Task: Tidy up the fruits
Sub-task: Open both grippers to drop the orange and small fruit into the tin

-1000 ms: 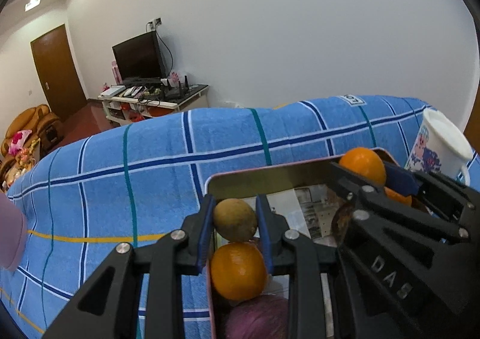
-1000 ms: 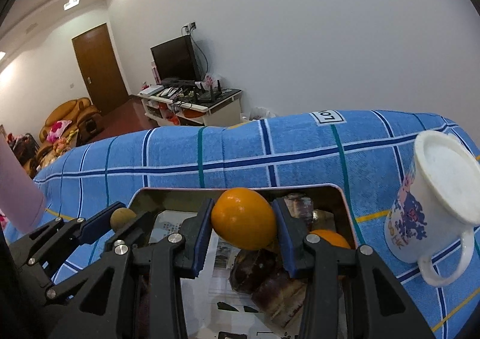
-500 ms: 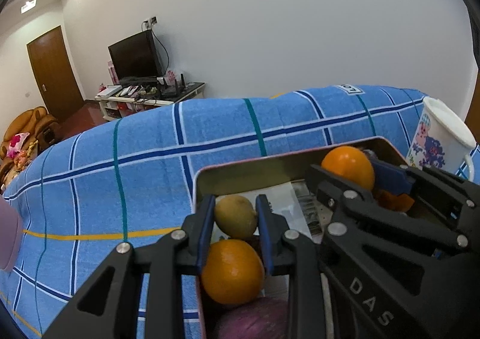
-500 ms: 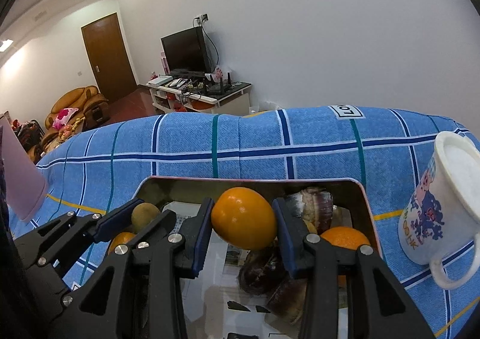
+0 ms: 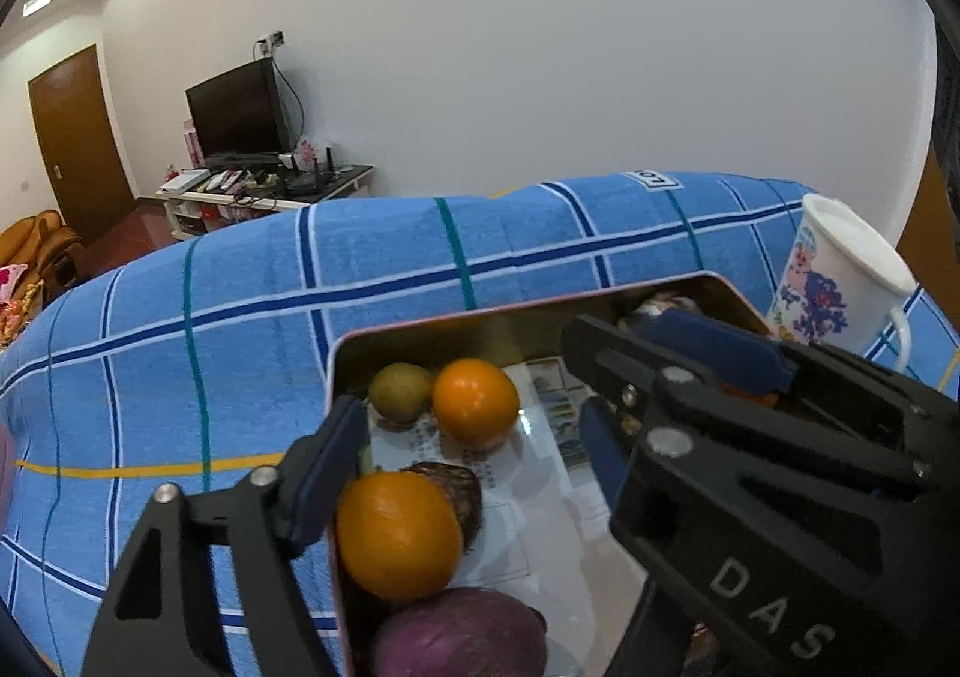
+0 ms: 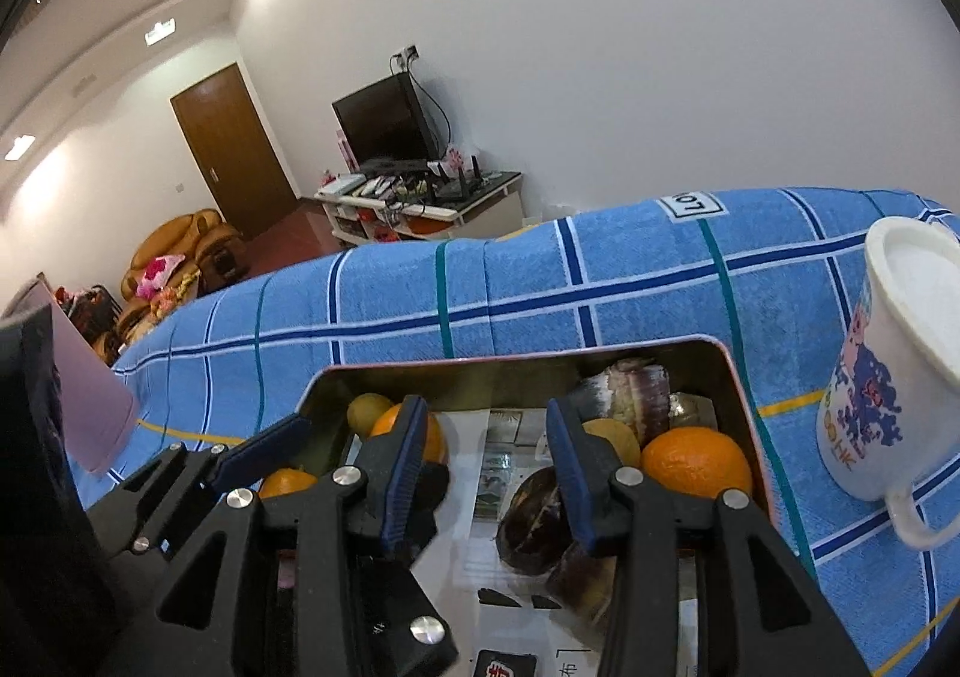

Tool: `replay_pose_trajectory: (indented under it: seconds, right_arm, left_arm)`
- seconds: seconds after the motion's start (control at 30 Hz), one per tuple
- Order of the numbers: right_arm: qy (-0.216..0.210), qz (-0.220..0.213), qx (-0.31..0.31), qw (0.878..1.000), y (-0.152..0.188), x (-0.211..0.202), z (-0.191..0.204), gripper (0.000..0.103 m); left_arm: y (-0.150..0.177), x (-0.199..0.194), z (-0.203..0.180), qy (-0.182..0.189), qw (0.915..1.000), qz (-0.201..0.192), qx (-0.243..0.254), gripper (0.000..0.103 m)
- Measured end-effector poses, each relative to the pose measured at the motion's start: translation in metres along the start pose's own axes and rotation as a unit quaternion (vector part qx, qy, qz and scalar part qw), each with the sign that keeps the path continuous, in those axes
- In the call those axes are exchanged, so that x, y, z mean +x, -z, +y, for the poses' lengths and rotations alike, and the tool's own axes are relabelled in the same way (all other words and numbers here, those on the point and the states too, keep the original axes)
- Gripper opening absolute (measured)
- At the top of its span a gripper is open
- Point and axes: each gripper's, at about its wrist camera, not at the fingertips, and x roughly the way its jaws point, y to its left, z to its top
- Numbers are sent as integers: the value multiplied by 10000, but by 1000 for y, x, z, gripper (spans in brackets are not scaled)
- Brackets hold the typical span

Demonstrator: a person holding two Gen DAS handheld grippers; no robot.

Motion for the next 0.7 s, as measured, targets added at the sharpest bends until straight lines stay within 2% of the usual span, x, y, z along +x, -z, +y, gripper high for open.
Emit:
replay_pose_trajectory:
  seconds: [0.1, 0.27, 0.33, 0.4, 0.47, 0.5, 0.57, 0.63, 0.7]
  right_arm:
    - [90, -117, -76, 9999, 1, -4, 2, 45]
    - [297, -330, -138, 9989, 0, -12, 2, 46]
    - [554, -465, -191, 9972, 0, -16, 3, 56]
    - [595, -760, -78, 9953, -1, -26, -1, 67]
    - [580, -1117, 15, 9921, 0, -36, -5, 75]
    - [630, -1163, 18, 9912, 1, -38, -5, 78]
    - [762, -1144, -33, 9905, 2, -36, -5, 78]
    - [817, -1043, -91, 9911, 2, -32, -4, 78]
    - [843, -935, -113, 9920, 1, -28, -3, 78]
  left_arm:
    - [0, -2, -1, 85, 10000, 17, -40, 85]
    - [-2, -9, 3, 95, 9998, -23, -195, 84]
    - [-3, -18, 6, -95, 9994, -197, -259, 84]
    - [-5, -27, 10, -276, 9982, -429, -327, 84]
    - [-6, -29, 14, -366, 9974, -491, -379, 84]
    - [-5, -28, 14, -400, 9974, -454, -380, 85]
    - [-2, -21, 15, -485, 9975, -319, -394, 89]
    - [2, -15, 17, -527, 9975, -194, -426, 99]
    - [4, -11, 17, -591, 9973, -127, -417, 101]
